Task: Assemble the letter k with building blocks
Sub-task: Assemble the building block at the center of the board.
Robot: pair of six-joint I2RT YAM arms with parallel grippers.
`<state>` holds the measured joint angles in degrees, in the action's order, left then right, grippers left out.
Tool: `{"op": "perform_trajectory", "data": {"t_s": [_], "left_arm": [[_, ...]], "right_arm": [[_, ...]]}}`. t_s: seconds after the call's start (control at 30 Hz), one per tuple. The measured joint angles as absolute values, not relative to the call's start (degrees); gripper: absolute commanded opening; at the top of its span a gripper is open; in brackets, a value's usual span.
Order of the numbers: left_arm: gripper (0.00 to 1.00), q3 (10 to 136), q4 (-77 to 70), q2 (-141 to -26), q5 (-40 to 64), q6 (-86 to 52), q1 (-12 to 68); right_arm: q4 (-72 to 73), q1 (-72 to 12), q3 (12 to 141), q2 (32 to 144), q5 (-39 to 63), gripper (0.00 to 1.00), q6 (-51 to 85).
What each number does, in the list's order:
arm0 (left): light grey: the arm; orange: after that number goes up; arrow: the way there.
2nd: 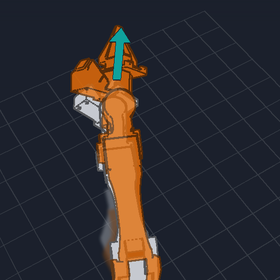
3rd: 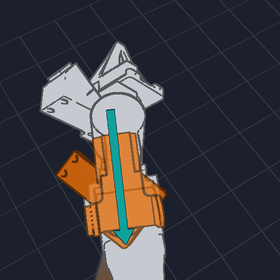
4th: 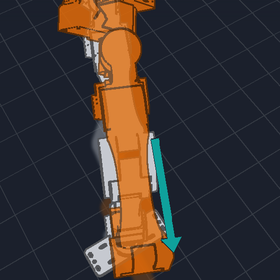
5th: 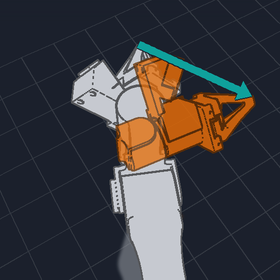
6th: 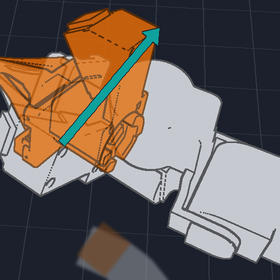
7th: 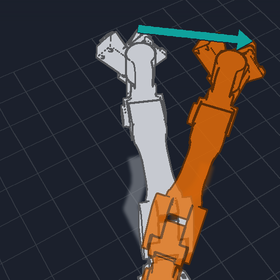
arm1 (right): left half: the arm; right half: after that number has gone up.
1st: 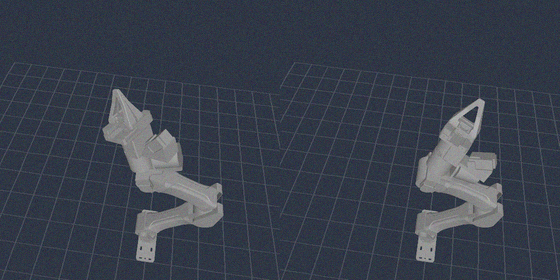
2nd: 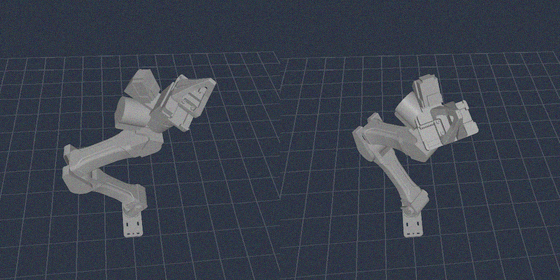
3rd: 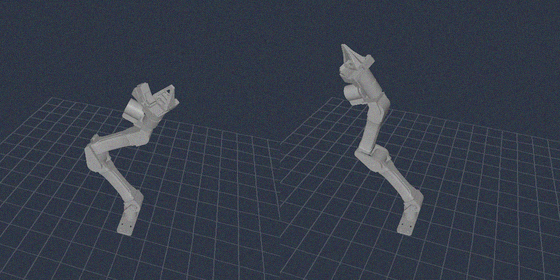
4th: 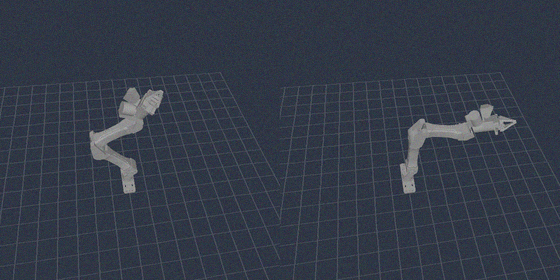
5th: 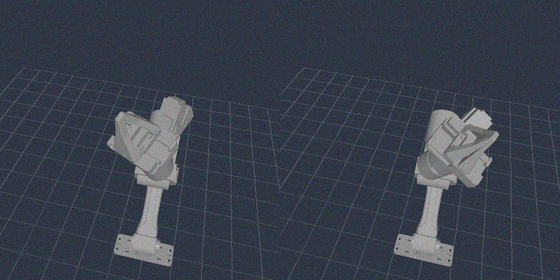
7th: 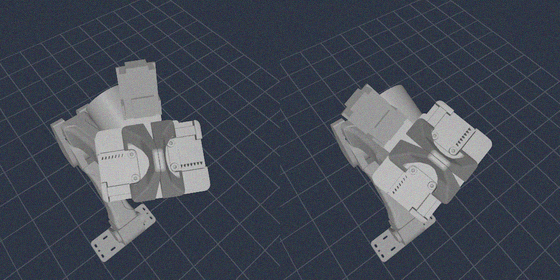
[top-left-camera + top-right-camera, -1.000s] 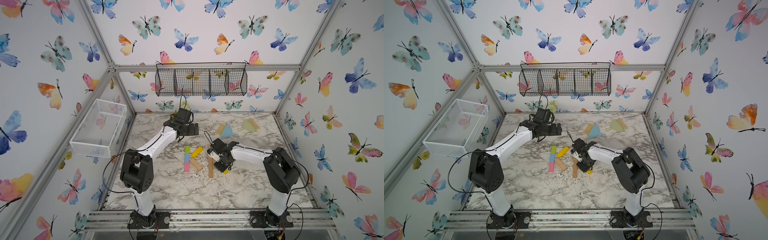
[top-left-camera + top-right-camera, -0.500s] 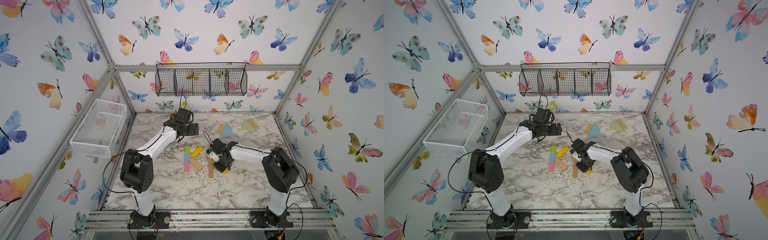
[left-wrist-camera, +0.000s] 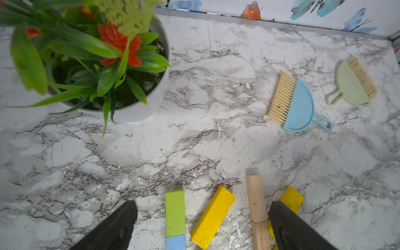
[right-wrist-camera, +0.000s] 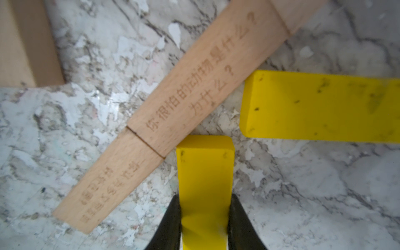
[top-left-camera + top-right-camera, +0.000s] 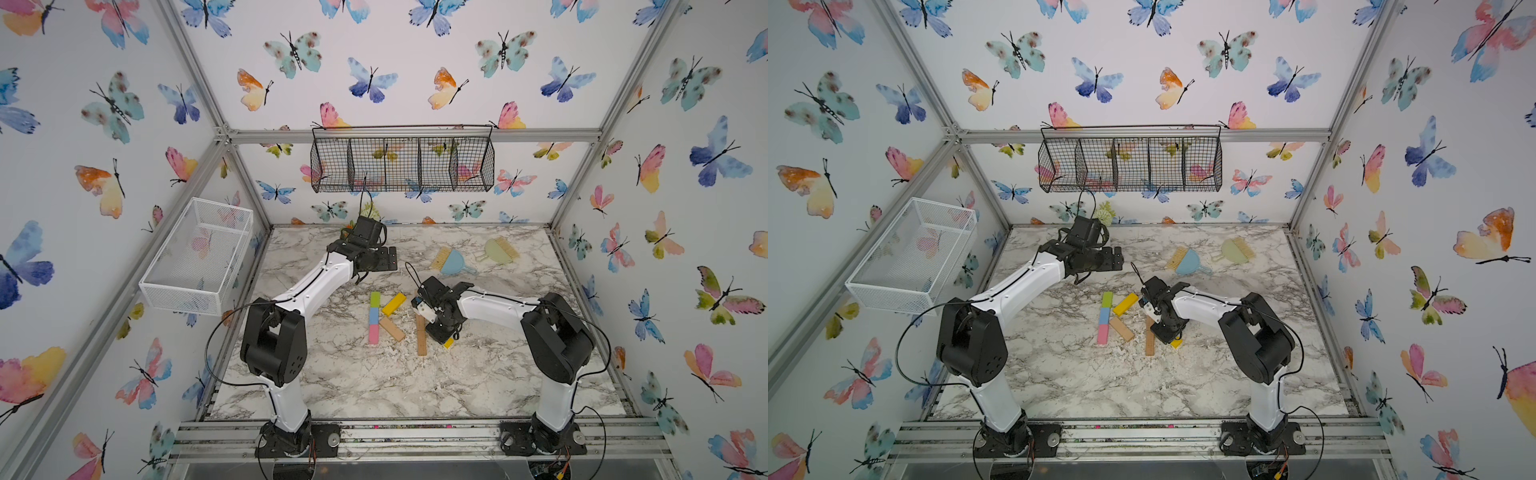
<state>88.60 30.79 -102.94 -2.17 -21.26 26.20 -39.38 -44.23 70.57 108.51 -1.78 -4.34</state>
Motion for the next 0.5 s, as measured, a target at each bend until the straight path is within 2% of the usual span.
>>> {"op": "perform_trajectory", "data": {"t_s": [0.1, 0.23, 0.5], "left_arm": [[0.98, 88.6, 30.8, -103.0, -2.2, -21.3, 26.2], [0.98, 88.6, 30.8, -103.0, -2.2, -21.3, 26.2], [0.98, 88.6, 30.8, -103.0, -2.2, -21.3, 26.2]], "right_arm": [[-39.4, -44.2, 70.7, 108.6, -1.8, 0.02, -4.2], [-39.4, -44.2, 70.7, 108.6, -1.8, 0.1, -4.1], [-39.4, -44.3, 70.7, 108.6, -2.4, 0.38, -3.9]]}}
